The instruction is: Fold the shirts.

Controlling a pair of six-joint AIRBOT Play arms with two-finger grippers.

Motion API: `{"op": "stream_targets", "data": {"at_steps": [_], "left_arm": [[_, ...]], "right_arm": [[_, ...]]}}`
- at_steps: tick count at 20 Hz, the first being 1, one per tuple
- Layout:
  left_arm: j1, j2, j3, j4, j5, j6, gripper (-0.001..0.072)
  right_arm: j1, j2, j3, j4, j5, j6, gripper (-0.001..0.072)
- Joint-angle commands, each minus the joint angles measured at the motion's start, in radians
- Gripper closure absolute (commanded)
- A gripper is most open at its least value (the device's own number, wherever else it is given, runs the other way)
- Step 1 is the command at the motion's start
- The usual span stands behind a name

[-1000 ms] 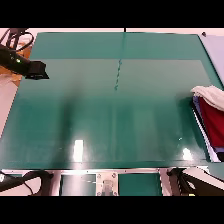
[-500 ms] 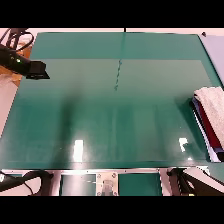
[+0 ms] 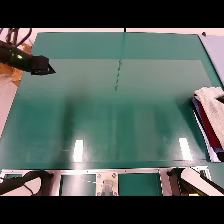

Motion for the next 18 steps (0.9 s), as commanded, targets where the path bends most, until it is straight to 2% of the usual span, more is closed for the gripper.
{"op": "stream_targets", "data": {"at_steps": [1,4,6,10,18], "left_arm": [[-0.091,0.087,-0.144,-0.019,0.027,-0.019,0.0687],[-0.198,0.183,-0.397,-0.016,0.136,-0.056,0.0688],[-0.249,0.207,-0.510,-0.010,0.172,-0.056,0.0687],[-0.271,0.208,-0.542,0.007,0.206,-0.027,0.0686],[-0.271,0.208,-0.542,-0.005,0.220,-0.030,0.0686]], "right_arm": [[0.383,0.040,-0.042,-0.017,-0.034,-0.060,0.0700],[0.725,0.174,-0.254,-0.021,-0.204,-0.048,0.0699],[0.871,0.222,-0.363,-0.029,-0.284,-0.003,0.0699],[0.915,0.217,-0.378,-0.027,-0.295,0.009,0.0699],[0.915,0.217,-0.378,-0.027,-0.295,0.009,0.0699]]}}
